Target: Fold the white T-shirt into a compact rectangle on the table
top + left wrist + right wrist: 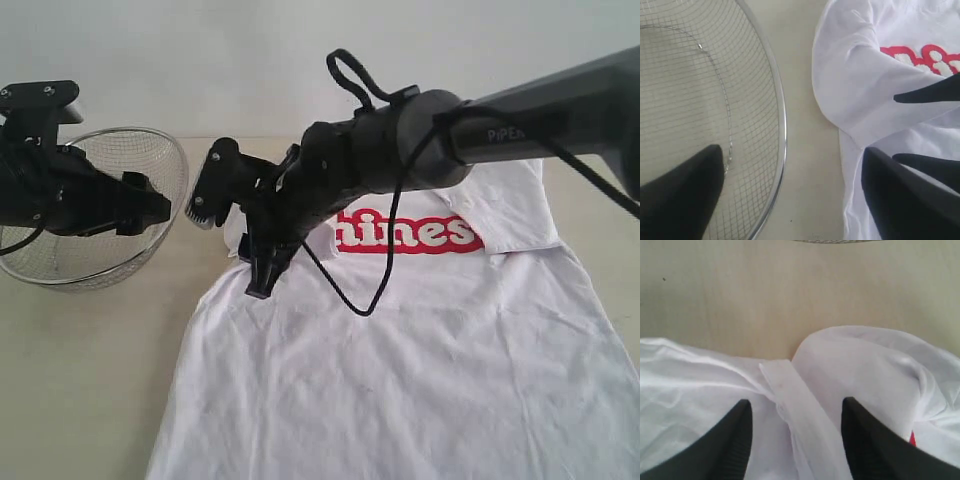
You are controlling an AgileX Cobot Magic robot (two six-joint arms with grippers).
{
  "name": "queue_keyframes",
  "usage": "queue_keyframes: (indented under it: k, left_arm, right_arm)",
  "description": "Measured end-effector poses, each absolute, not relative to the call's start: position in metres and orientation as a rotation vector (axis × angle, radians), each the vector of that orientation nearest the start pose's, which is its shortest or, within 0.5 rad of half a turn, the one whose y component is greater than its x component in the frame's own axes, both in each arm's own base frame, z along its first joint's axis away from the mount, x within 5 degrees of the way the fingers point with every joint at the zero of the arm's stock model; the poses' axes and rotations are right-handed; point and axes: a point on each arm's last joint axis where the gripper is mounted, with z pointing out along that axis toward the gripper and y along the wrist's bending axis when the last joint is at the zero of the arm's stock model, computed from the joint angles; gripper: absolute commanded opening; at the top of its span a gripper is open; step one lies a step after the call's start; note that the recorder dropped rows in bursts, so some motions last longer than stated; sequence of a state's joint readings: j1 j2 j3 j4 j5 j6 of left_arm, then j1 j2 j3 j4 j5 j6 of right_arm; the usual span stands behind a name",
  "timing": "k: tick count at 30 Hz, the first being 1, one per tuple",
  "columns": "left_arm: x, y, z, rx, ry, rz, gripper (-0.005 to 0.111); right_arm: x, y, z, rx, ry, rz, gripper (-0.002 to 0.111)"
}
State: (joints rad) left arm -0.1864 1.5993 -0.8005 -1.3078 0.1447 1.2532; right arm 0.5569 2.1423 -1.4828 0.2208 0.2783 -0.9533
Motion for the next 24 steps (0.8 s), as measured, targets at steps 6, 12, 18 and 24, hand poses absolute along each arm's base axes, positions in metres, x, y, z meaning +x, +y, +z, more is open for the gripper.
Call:
queue_keyframes:
  k: [6, 12, 18, 24]
  left_arm:
    - [0.309, -0.071, 0.196, 0.228, 2.317, -0.284, 0.071]
    - [0.309, -0.071, 0.196, 0.228, 2.317, -0.284, 0.071]
    - [0.309, -0.071, 0.196, 0.228, 2.317, -0.284, 0.071]
    - [0.309, -0.071, 0.196, 0.228, 2.317, -0.284, 0.071]
  right_arm:
    - [0.397, 0.253, 0.144, -1.478, 1.910, -0.017, 0.047]
    - [0.399, 0.254, 0.131, -1.484, 1.920, -0.021, 0.047]
    - [0.403, 0.255, 0.135, -1.440, 1.876, -0.043, 0.047]
    - [0.406, 0.256, 0.134, -1.414, 1.854, -0.056, 0.047]
